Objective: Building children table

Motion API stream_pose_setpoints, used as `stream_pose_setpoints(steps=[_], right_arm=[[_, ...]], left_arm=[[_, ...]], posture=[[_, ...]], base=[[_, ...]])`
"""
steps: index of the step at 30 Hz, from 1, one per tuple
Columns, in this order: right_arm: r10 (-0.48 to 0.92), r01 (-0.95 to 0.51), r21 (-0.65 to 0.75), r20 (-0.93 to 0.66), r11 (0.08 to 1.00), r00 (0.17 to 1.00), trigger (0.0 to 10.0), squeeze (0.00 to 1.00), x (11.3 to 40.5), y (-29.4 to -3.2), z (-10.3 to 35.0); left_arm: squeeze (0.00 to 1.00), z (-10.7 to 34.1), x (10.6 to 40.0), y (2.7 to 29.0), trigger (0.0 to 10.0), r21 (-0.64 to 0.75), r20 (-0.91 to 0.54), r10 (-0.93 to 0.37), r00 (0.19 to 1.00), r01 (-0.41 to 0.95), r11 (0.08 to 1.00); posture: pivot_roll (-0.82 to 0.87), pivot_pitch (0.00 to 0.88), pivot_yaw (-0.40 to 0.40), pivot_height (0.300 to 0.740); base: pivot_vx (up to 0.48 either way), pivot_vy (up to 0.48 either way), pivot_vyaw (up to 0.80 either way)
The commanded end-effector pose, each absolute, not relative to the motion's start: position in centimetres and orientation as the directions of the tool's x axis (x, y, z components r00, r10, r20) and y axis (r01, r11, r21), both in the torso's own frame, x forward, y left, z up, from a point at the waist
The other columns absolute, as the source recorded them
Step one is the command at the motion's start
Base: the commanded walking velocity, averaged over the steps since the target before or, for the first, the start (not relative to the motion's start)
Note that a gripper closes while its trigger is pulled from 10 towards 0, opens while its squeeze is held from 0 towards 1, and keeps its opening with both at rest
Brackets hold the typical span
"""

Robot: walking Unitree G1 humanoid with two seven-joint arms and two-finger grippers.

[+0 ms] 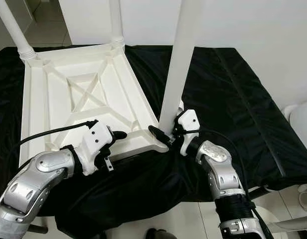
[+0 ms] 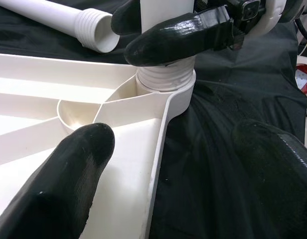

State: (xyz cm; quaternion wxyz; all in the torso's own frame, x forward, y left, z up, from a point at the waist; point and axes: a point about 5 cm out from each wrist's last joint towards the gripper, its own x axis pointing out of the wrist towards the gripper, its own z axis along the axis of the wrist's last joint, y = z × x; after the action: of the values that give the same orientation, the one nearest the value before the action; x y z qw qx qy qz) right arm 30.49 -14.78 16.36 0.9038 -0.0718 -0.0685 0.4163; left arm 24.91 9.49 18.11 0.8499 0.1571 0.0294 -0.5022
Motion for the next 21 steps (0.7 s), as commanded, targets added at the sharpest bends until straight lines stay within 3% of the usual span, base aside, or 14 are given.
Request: stream_pose_setpoints(steps=[1,2,3,4,14,21], right_arm=[[0.786,-0.773,-0.157,0.044,0.615,0.616,0.0,0.00,30.1,-14.4,15.5],[0.786,-0.773,-0.157,0.044,0.615,0.616,0.0,0.00,30.1,-14.4,15.5],[0.780,-0.767,-0.158,0.044,0.622,0.624,2.9,0.00,30.1,-14.4,15.5],[0.769,-0.757,-0.141,0.055,0.638,0.637,10.0,0.00,30.0,-14.4,15.6],[0.618,-0.607,-0.144,0.046,0.781,0.784,10.0,0.00,30.5,-14.4,15.7],[0.387,-0.386,-0.027,0.093,0.922,0.917,10.0,0.00,29.5,-12.2,15.5]], left_arm=[[0.00,18.2,24.7,9.6,10.0,0.238,-0.213,-0.847,0.488,0.866,0.439],[0.00,18.2,24.7,9.6,10.0,0.238,-0.213,-0.847,0.488,0.866,0.439],[0.00,18.2,24.7,9.6,10.0,0.239,-0.213,-0.846,0.488,0.866,0.439],[0.00,18.2,24.8,9.6,10.0,0.239,-0.213,-0.846,0.489,0.866,0.440],[0.00,18.2,24.8,9.6,10.0,0.243,-0.213,-0.843,0.494,0.863,0.443],[0.00,18.0,24.7,9.5,10.0,0.243,-0.211,-0.840,0.499,0.860,0.449]], posture=[[0.12,0.133,-0.020,0.740],[0.12,0.133,-0.020,0.740],[0.12,0.131,-0.021,0.740],[0.12,0.131,-0.021,0.740],[0.12,0.135,-0.037,0.740],[0.12,0.132,-0.047,0.740]], base=[[0.000,0.000,0.00],[0.000,0.000,0.00],[0.000,0.000,0.00],[0.000,0.000,0.00],[0.000,0.000,0.00],[0.000,0.000,0.00]])
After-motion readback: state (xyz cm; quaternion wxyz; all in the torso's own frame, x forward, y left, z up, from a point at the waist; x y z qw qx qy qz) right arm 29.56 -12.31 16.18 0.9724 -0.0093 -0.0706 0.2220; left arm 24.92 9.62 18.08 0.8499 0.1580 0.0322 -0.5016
